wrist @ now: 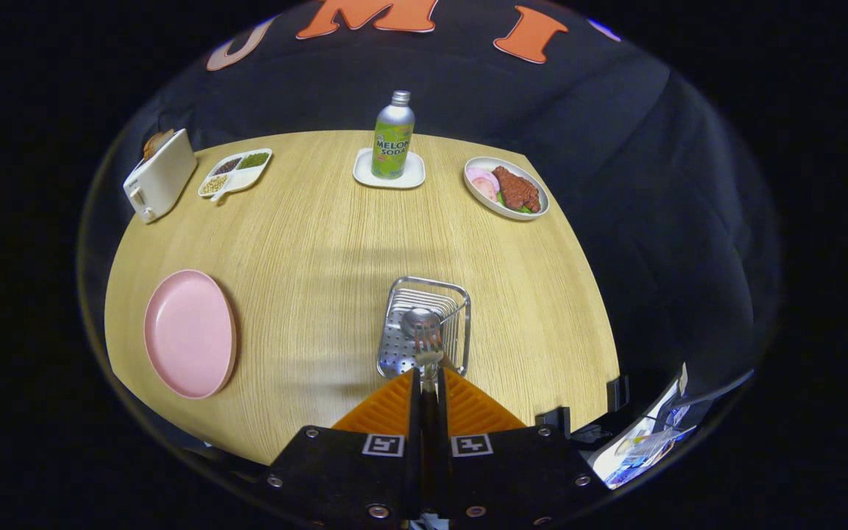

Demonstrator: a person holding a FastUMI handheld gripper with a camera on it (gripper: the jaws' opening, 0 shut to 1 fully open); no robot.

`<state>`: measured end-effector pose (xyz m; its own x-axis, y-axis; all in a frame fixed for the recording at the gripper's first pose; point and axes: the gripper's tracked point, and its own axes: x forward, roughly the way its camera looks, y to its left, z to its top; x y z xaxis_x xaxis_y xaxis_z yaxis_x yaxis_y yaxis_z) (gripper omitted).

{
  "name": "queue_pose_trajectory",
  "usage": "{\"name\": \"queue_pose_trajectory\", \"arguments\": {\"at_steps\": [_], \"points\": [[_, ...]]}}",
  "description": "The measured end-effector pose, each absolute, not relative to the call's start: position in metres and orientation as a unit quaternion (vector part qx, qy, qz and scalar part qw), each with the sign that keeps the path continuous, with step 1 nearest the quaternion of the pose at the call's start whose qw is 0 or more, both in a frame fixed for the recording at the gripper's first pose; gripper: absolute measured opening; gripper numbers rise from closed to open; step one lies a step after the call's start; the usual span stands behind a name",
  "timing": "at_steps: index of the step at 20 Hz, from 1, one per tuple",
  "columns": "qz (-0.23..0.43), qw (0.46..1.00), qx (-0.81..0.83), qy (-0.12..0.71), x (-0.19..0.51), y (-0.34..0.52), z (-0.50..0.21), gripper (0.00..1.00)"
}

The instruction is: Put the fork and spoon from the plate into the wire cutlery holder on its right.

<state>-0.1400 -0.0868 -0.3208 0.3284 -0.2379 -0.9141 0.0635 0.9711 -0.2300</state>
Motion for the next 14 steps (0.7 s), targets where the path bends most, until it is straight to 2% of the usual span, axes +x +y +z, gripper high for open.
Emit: {"name": "queue_pose_trajectory", "arguments": {"at_steps": [7,13,14], "points": [[-0.08,0.873,-0.049,0.478,-0.095,-0.082,-0.285,0.1],[-0.067,0.94,-0.056,0.328,-0.046,-0.07,-0.209,0.2],[-0.065,0.949,-0.059,0.304,-0.039,-0.068,-0.195,0.26]]}}
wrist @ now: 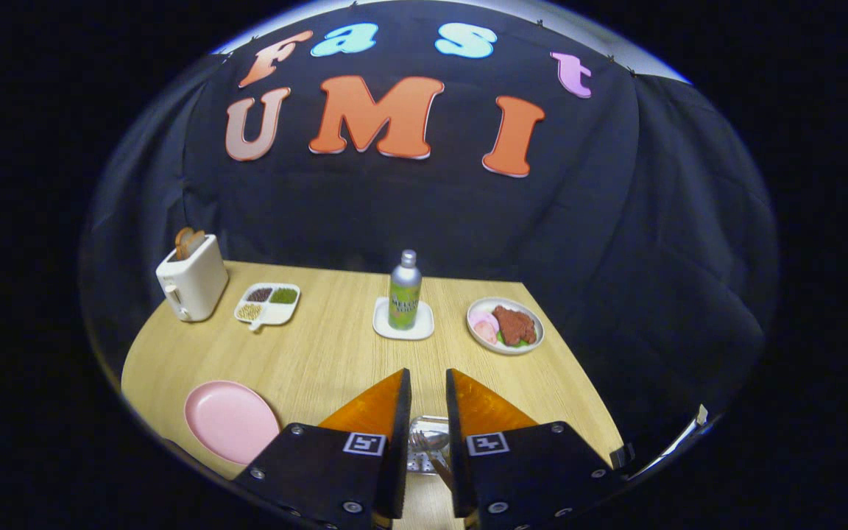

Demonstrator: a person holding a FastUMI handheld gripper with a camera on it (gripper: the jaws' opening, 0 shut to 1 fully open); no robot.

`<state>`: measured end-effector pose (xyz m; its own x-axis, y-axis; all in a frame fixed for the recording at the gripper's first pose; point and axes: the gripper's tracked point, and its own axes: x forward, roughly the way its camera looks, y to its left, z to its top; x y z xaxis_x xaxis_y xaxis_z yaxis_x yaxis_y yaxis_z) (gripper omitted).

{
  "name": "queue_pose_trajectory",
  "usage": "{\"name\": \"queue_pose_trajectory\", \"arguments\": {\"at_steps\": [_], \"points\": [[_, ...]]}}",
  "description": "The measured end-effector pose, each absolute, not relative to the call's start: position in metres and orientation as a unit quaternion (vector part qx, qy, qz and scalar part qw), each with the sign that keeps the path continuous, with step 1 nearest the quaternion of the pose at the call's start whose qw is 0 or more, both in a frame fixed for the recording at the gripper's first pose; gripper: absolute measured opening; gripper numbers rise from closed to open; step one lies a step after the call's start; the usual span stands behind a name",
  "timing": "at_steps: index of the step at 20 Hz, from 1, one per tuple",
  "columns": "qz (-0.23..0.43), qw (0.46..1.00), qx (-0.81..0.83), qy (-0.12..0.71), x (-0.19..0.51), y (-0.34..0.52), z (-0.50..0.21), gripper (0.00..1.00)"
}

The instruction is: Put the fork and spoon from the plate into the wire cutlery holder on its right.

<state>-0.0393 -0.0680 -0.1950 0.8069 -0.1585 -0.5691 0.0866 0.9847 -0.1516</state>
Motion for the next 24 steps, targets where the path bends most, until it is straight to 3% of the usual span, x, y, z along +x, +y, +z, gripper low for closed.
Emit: {"name": "queue_pose_trajectory", "arguments": {"at_steps": [8,10,18,24], "points": [[-0.048,0.986,-0.039,0.157,-0.003,-0.044,-0.087,0.73],[-0.046,0.99,-0.031,0.126,0.002,-0.041,-0.061,0.8],[-0.026,0.999,-0.029,0.029,0.011,-0.033,0.007,0.93],[-0.015,0.999,-0.04,0.0,0.008,-0.028,0.018,0.97]]}}
